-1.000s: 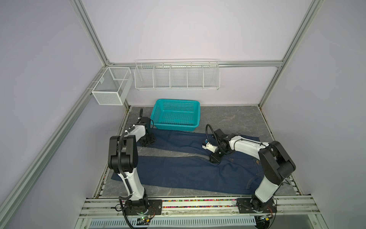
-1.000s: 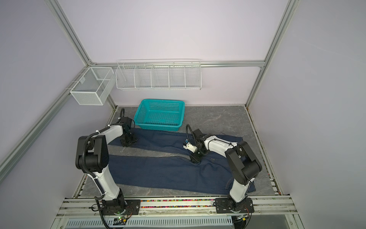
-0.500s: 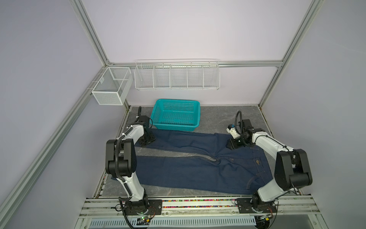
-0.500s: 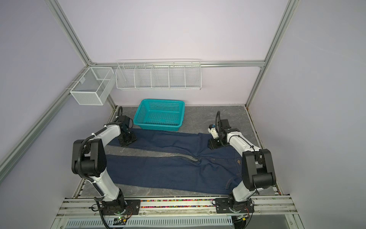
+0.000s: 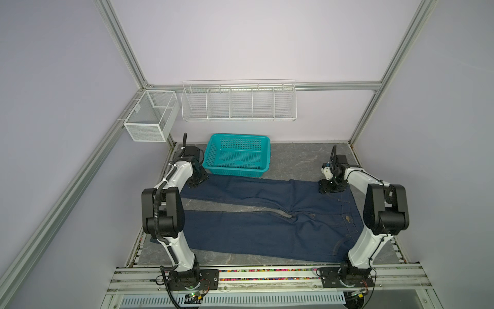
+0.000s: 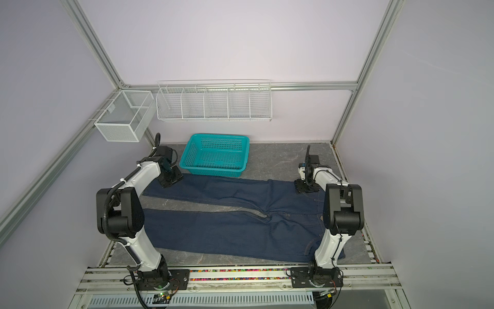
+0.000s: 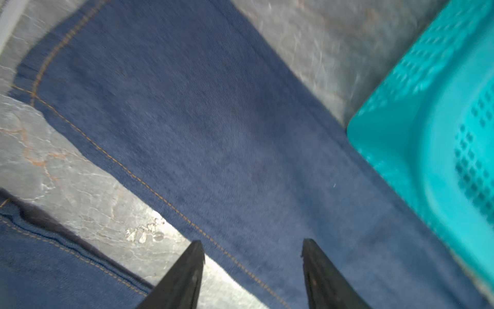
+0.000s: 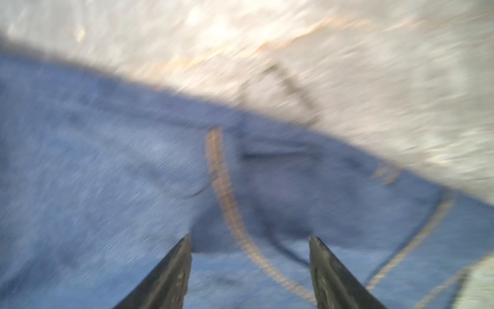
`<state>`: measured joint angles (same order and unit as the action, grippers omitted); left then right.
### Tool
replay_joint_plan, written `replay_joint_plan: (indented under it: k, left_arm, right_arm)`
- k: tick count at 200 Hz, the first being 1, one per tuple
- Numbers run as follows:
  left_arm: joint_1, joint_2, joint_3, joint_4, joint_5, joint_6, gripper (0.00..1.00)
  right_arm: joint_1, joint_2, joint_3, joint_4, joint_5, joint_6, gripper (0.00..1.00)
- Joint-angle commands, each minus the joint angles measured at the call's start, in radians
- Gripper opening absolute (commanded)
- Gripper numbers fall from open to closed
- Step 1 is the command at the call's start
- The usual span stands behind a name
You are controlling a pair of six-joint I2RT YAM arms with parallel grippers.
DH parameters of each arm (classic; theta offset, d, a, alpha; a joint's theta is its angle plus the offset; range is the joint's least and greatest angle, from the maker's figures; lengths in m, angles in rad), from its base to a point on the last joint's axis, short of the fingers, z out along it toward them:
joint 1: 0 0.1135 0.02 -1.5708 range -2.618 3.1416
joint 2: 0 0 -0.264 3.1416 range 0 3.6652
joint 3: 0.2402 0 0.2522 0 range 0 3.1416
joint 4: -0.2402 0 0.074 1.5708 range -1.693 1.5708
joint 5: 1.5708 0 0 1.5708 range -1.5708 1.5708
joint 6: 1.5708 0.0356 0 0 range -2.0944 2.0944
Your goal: Fold and stack the trousers
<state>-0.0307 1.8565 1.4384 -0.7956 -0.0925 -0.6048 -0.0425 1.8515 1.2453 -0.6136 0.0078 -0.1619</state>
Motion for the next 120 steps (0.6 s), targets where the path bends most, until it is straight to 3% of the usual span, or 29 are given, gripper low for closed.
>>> replay_joint_plan:
  k: [1,50,87,120]
  left_arm:
    - [0.008,0.082,0.095,-0.045,-0.094,-0.151,0.60]
    - [0.011,0.294,0.386,-0.191,-0.280,-0.355,0.61]
    - [0.029,0.471,0.630,-0.325,-0.323,-0.375,0.61]
    - [0.062,0.560,0.719,-0.340,-0.304,-0.353,0.60]
  right_arm:
    - [-0.041,0.043,0.031,-0.011,-0.014,-0.028,0.72]
    - [-0.078,0.021,0.080,-0.027,-0.044,0.001,0.76]
    - [-0.090,-0.022,0.078,-0.049,-0.117,0.081,0.77]
    - [-0.089,-0.047,0.082,-0.087,-0.138,0.138,0.77]
